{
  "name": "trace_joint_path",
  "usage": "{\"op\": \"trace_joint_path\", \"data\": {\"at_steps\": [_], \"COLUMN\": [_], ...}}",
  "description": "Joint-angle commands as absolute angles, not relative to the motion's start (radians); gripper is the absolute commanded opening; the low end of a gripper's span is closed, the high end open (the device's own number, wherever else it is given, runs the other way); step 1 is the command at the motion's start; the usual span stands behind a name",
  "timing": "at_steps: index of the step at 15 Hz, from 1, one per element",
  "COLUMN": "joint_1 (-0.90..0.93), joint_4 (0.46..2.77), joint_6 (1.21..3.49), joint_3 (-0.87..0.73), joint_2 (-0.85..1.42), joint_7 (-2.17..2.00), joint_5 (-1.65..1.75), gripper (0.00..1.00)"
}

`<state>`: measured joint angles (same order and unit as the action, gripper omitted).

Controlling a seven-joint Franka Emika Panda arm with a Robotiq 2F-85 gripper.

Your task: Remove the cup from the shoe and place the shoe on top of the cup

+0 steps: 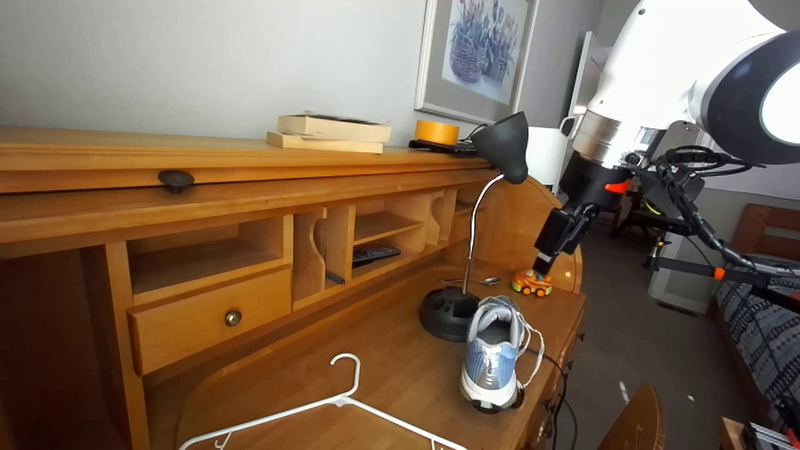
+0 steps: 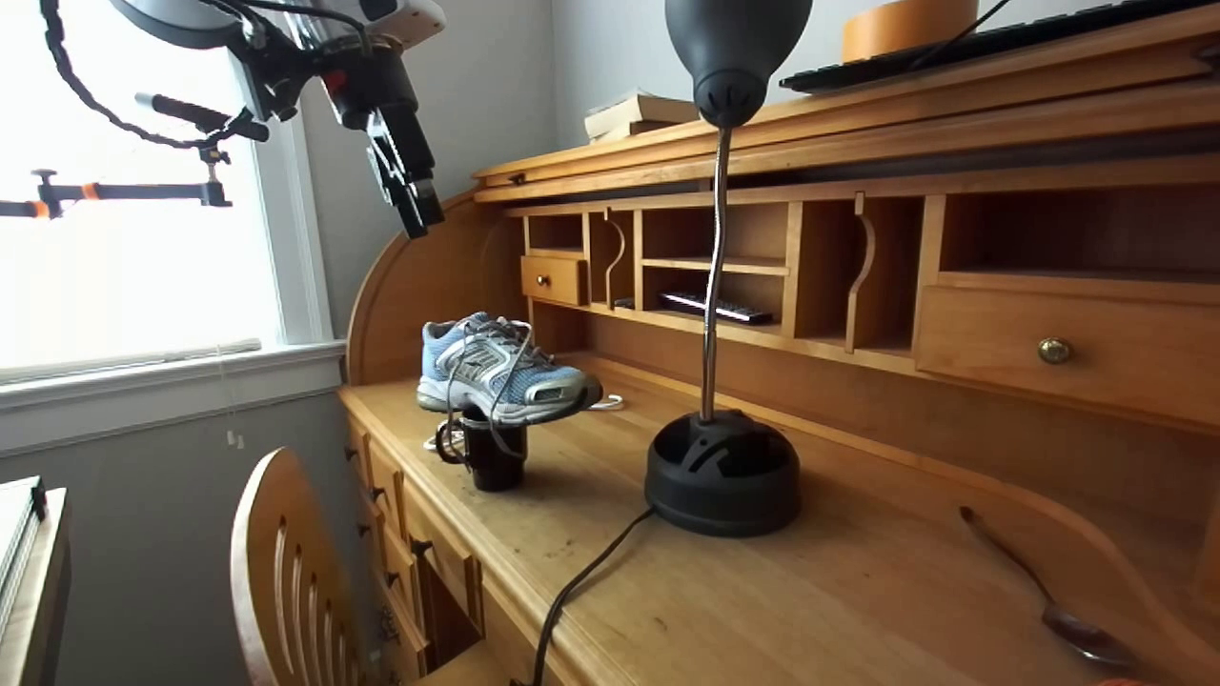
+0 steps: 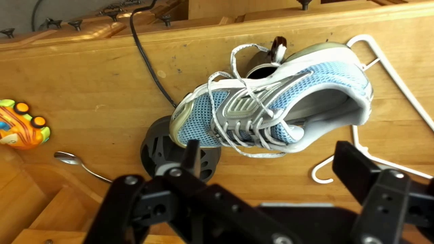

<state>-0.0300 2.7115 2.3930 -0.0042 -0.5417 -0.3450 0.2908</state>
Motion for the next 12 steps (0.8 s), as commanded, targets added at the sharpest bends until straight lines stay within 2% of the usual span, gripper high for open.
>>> {"op": "trace_joint_path", "data": {"at_steps": [1,12], "joint_1": [-0.061,-0.081], "joint_4": [2.709,2.705], "joint_6": [2.342,2.374], "joint_3": [0.014,0.03], "joint_2": [-0.575,-0.557], "joint_7": [-0.274,-0.279], "joint_5": [0.244,0.253], "gripper": [1.0,1.0]}}
